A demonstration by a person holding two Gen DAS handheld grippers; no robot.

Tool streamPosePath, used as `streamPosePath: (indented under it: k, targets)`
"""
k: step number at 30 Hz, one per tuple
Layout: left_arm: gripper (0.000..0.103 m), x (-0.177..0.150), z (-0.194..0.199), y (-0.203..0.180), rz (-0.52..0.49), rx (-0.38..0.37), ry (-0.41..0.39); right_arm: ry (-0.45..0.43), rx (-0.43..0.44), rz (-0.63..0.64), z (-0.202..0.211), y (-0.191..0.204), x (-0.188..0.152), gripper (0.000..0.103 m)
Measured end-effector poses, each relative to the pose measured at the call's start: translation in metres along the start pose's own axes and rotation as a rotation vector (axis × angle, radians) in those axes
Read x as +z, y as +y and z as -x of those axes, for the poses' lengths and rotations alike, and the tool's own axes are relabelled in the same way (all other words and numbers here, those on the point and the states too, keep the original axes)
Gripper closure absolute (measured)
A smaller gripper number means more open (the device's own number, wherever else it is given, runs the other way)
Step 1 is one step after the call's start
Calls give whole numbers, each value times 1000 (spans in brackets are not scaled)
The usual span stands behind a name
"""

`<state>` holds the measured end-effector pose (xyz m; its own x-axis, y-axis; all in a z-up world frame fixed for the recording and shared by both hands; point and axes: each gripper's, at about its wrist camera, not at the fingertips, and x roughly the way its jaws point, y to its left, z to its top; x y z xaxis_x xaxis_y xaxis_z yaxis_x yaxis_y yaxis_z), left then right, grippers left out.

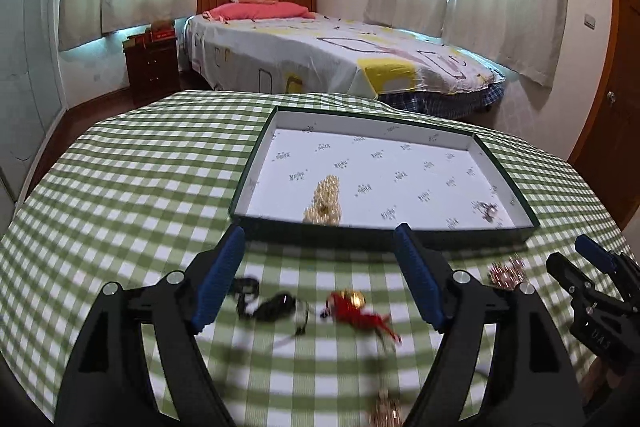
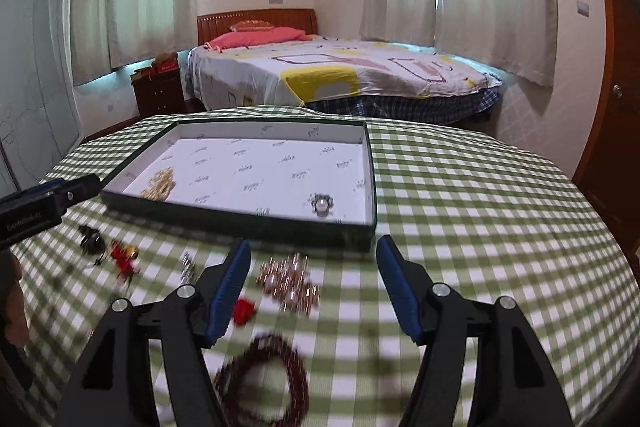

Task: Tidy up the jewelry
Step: 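Withdraw both tools from the box toward the gold chain, then grasp the gold chain with the left tool while the right tool grasps the red bead bracelet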

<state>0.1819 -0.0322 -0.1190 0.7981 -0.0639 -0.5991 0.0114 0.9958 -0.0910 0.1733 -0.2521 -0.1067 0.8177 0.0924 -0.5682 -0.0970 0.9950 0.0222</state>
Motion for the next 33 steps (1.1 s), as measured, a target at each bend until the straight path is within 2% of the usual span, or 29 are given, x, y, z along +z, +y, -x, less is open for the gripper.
streamPosePath:
  k: [4,10,18,24,33]
  targets:
    - [28,-15,23,1,-9,15,-24,-29,-19,27,23,3,-17,39]
    - [28,-49,44,6,2,22,2,-21,4,9,41,6,-35,39]
    - [28,-81,48,-5,-6,1,51,5,28,24,49,14,-57,39]
    - [29,-87,41,-15,-6,-17,80,18,32,-8,50,8,-64,39]
    - [45,-98,24,-27,-28,-13,148,27,36,-34,47,2,-67,39]
